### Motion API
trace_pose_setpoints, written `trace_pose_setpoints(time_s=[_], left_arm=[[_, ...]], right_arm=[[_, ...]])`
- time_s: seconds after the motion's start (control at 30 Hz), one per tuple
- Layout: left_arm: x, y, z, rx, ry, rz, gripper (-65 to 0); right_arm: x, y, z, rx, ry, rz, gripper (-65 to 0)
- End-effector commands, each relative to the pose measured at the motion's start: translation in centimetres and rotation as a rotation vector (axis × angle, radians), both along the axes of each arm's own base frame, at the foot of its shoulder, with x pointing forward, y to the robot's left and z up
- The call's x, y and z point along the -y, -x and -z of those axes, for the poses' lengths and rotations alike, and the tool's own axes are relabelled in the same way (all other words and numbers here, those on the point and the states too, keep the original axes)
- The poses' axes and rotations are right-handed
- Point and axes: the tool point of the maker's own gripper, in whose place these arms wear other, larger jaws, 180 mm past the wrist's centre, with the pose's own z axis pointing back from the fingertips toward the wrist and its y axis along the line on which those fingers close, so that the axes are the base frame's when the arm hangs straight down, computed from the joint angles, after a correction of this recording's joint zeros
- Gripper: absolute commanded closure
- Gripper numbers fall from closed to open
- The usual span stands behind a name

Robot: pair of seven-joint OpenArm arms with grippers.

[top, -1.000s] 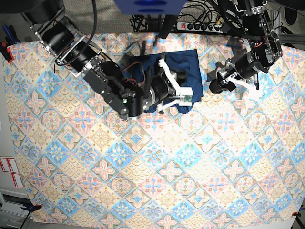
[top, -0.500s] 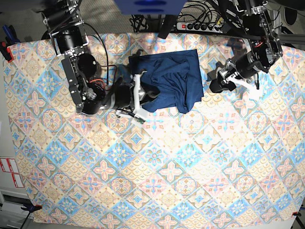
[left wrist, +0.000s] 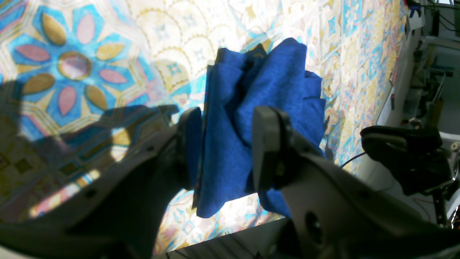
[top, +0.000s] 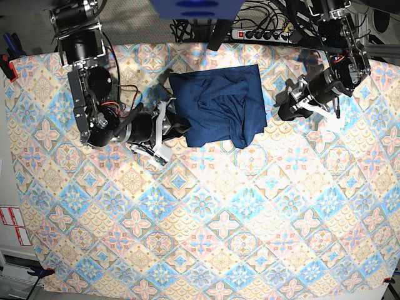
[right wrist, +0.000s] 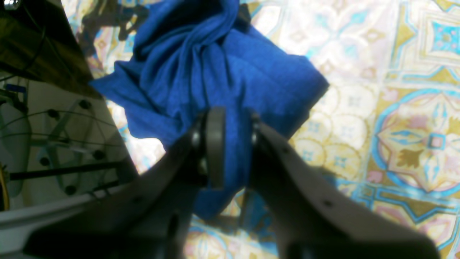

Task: Fold the T-shirt properly
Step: 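Withdraw the right gripper from the folded shirt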

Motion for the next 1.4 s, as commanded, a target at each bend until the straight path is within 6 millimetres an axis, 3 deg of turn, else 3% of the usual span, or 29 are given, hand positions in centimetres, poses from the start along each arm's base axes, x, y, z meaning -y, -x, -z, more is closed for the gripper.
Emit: trace_pose_setpoints(time_s=[0.0,0.1,0.33,0.67,0.77,0.93,1.37], left_arm=[[-0.1,-0.6,-0.9,0.034,0.003,0.002,-22.6],[-0.1,-0.4,-0.8,0.029,0.003,0.002,-21.8],[-0.2,-0.5,-0.8,0.034,0.002,-0.004,-6.9],[-0.1,-0.4,-0.7,0.031,0.005,-0.005,-5.7],[-0.1,-0.4,-0.7,0.030,0.005,-0.006,-0.6],[-0.1,-0.4,-0.7,0.028,0.006,-0.008,0.0],[-0.1,-0.4,-0.7,0.031,0.008,-0.007,0.0]], right_arm=[[0.3,-0.4,-0.9,0.026,-0.021,0.006,-8.1],[0.2,-0.3,-1.0,0.032,-0.024,0.004,-8.0],[1.1,-0.3,-1.1,0.045,0.000,0.001,-7.9],[2.8,-0.4,-0.7,0.045,0.042,0.004,-7.8],[3.9,-0.5,-0.5,0.040,0.052,0.036,-7.8],[6.1,-0.7,-0.4,0.032,0.053,0.119,-7.7],[6.0,0.6,0.5,-0.001,0.052,0.119,-7.7]])
